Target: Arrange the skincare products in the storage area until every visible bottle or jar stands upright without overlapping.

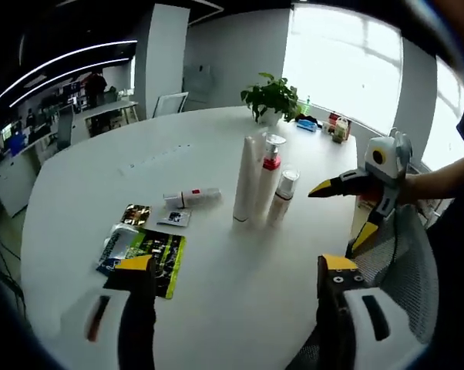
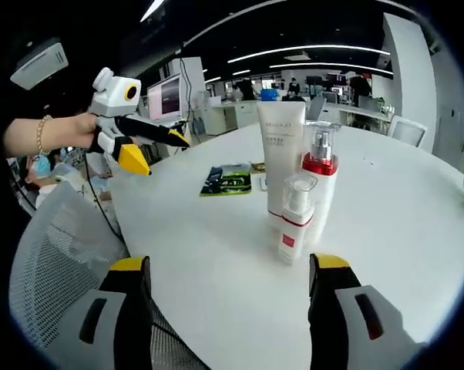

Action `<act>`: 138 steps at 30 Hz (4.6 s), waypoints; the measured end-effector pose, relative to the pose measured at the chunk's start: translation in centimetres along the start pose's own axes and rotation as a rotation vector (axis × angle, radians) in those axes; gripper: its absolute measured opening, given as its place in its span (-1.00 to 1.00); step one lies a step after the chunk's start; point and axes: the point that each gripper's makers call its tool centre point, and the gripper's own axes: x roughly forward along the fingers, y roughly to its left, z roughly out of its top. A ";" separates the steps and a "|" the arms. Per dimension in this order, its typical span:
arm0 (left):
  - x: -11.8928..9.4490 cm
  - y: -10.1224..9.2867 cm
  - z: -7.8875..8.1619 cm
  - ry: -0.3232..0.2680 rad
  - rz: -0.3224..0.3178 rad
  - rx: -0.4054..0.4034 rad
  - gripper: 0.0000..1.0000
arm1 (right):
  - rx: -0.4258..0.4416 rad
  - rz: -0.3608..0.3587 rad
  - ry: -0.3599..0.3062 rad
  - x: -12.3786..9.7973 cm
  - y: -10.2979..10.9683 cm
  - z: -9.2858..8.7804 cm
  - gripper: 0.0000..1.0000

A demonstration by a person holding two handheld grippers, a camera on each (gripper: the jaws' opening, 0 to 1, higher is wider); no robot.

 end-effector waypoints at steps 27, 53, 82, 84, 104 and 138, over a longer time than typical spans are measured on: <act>-6.5 1.1 -8.3 -0.019 0.066 -0.173 0.81 | 0.050 -0.154 0.037 -0.7 -1.1 -1.1 0.83; -4.7 0.8 -6.8 -0.013 0.086 -0.181 0.83 | 0.122 -0.111 0.081 -0.7 -0.7 -2.1 0.84; 2.4 4.3 0.4 0.134 -0.043 0.128 0.69 | 0.160 -0.085 0.075 -0.5 -0.2 -1.9 0.77; 3.2 4.4 0.9 0.145 -0.059 0.158 0.68 | 0.164 -0.085 0.073 -0.5 -0.2 -1.9 0.77; 11.0 5.7 4.7 0.220 -0.168 0.330 0.65 | 0.184 -0.094 0.084 -0.5 -0.5 -2.2 0.76; 20.4 9.6 4.5 0.394 -0.298 0.557 0.46 | 0.213 -0.098 0.113 -0.3 -0.6 -3.0 0.74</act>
